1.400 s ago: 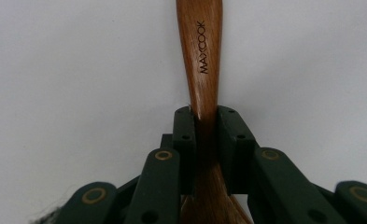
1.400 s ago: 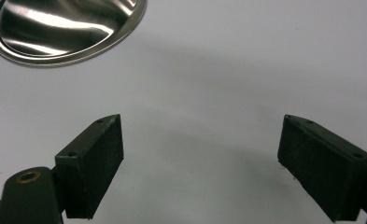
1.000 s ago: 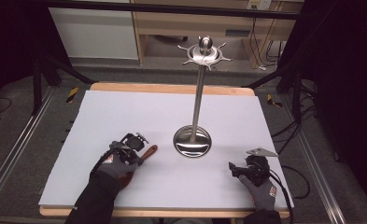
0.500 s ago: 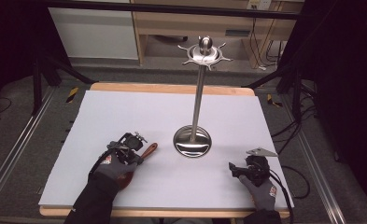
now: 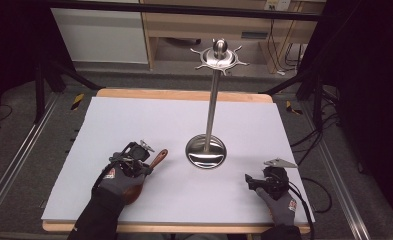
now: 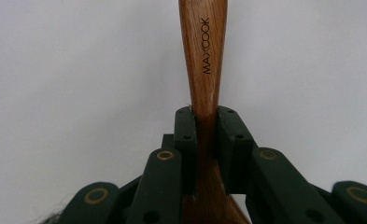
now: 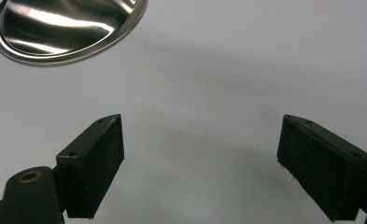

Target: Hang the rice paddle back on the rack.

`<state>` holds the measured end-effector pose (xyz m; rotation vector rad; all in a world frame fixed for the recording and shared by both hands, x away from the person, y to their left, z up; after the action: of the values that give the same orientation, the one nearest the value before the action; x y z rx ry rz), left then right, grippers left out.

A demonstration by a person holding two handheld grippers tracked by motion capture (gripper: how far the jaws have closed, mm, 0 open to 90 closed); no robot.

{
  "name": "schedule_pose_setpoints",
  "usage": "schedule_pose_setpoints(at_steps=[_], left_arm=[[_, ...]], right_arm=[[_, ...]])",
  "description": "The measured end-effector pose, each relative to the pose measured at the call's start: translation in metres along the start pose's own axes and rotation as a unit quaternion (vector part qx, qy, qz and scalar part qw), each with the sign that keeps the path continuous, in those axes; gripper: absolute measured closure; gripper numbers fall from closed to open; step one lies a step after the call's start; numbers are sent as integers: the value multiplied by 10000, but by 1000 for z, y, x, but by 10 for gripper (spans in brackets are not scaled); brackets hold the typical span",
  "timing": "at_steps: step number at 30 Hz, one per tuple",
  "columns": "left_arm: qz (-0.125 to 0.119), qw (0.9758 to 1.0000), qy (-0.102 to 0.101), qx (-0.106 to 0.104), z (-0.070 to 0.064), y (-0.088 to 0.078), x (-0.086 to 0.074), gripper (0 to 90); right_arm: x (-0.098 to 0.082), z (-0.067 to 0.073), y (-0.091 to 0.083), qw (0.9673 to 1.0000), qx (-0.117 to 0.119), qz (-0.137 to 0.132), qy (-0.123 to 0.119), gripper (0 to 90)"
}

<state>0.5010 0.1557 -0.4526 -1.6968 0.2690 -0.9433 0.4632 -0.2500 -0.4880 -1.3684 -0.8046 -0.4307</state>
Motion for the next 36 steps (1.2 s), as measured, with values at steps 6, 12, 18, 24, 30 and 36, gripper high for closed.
schedule_pose_setpoints(at_steps=[6, 12, 18, 24, 30, 36], left_arm=[[-178, 9998, 2, -39, -2, -10, 0, 786], [-336, 9994, 13, -33, -4, -20, 2, 786], [-623, 9980, 19, -41, -6, -32, 4, 786], [-1234, 9923, 27, 47, -9, -47, 7, 786], [-1728, 9849, 40, 70, -14, -58, 9, 786], [-2024, 9793, 17, 50, -16, -66, 11, 786]], right_arm=[[0, 0, 0, 10000, 18, 2, 24, 151], [0, 0, 0, 10000, 15, 3, -12, 151], [0, 0, 0, 10000, -11, -9, 6, 151], [0, 0, 0, 10000, -14, -13, 47, 151], [0, 0, -1, 10000, -11, -17, 46, 151], [0, 0, -1, 10000, -15, -21, 50, 151]])
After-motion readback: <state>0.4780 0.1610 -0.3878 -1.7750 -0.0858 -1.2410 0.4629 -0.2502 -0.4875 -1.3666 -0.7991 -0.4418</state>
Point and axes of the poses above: each handheld gripper's, and its own axes: y roughly forward along the jaws, x roughly out of its top, z roughly to its left, the point moved 3 cm from there along y, roughly forward along the jaws, and after that the axes turned 4 degrees about -x, right-handed, at the moved point
